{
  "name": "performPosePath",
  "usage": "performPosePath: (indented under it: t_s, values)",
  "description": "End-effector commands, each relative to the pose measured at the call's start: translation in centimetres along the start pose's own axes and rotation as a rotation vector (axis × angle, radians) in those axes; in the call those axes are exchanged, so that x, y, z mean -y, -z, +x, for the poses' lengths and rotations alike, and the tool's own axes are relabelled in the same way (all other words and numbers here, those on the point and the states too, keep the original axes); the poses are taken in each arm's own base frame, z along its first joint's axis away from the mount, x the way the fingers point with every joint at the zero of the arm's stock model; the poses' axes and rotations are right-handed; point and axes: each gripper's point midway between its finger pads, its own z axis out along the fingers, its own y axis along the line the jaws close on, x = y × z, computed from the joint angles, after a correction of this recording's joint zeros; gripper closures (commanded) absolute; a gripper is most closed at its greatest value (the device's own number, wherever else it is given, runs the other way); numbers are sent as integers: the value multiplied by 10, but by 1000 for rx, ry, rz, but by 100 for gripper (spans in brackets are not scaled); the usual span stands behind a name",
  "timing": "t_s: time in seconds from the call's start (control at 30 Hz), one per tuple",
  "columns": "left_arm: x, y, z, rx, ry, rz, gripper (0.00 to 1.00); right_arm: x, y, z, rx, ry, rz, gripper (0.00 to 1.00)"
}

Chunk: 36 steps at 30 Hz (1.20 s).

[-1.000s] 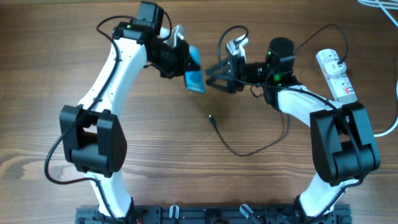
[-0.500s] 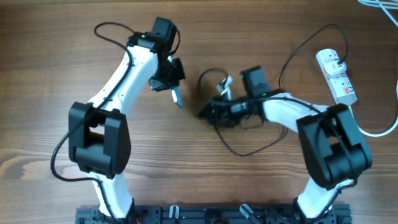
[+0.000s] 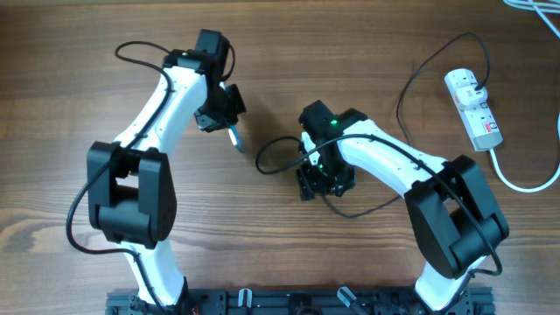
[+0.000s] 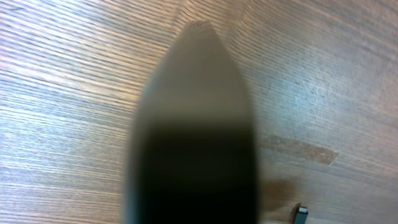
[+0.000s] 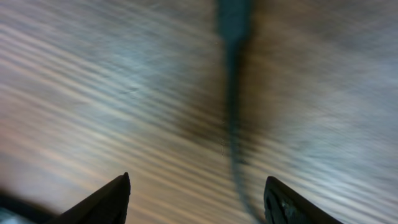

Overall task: Plug charger to phone and switch on socket
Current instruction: 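Grasp the black USB-C cable end with the right gripper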

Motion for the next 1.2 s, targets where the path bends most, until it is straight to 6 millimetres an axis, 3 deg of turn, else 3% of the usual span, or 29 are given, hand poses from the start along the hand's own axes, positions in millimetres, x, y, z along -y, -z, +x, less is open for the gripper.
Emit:
performPosePath:
  t_s: [0.0, 0.17, 0.3, 0.5, 0.77, 0.87, 1.03, 1.17]
  values:
    - [-10, 5, -8, -26, 67, 60, 96, 23, 4, -7, 30, 74, 188, 30]
    - [-30, 9, -12, -56, 122, 72, 96, 12, -6, -8, 63, 151, 250, 31]
    - [-33, 9, -15, -46, 129, 64, 96, 12, -19, -7, 94, 207, 334, 31]
    - [-41, 2, -10, -56, 133, 32, 96, 40, -26, -8, 155, 128, 475, 32]
    - [-47, -11, 0, -83, 139, 25, 96, 58, -24, -20, 203, 90, 501, 49]
    - [-41, -11, 2, -97, 138, 59, 96, 61, -24, -20, 198, 96, 503, 56]
    - [-8, -6, 6, -137, 46, 246, 96, 58, -24, -38, 245, 147, 441, 56]
    - [13, 2, 12, -174, -13, 378, 96, 71, -19, -52, 292, 90, 403, 56]
